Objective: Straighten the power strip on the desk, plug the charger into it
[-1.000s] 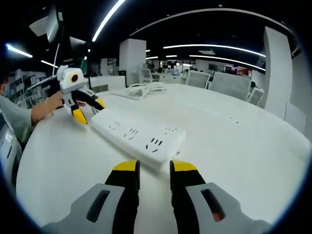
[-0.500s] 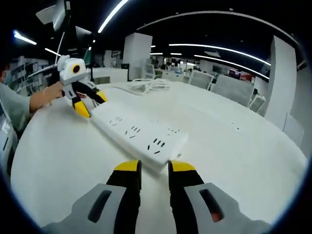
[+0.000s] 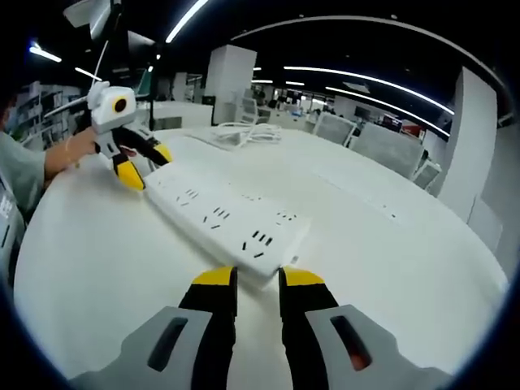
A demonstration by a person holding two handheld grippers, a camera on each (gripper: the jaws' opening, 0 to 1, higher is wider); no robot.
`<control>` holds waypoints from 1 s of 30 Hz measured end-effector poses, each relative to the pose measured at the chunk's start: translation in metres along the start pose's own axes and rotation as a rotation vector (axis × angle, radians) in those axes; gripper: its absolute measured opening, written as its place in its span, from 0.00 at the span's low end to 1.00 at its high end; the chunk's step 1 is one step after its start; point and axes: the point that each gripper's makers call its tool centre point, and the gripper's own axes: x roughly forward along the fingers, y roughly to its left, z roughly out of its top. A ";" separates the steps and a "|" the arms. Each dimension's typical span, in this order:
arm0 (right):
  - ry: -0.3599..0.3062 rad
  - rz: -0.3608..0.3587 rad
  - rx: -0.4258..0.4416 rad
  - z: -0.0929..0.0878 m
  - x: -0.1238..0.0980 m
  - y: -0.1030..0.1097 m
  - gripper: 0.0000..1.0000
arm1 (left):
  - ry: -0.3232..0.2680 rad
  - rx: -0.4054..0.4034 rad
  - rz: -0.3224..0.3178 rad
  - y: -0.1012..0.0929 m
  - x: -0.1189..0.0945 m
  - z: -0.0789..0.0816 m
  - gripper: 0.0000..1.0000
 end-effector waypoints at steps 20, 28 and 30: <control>0.036 0.009 -0.038 -0.006 -0.003 -0.004 0.19 | 0.006 0.001 0.010 -0.018 -0.001 0.001 0.37; 0.031 0.007 -0.048 -0.008 -0.003 -0.006 0.19 | -0.008 -0.013 0.009 -0.027 -0.001 0.001 0.37; 0.033 0.004 -0.049 -0.009 -0.004 -0.007 0.18 | -0.008 -0.011 0.009 -0.029 0.000 0.001 0.37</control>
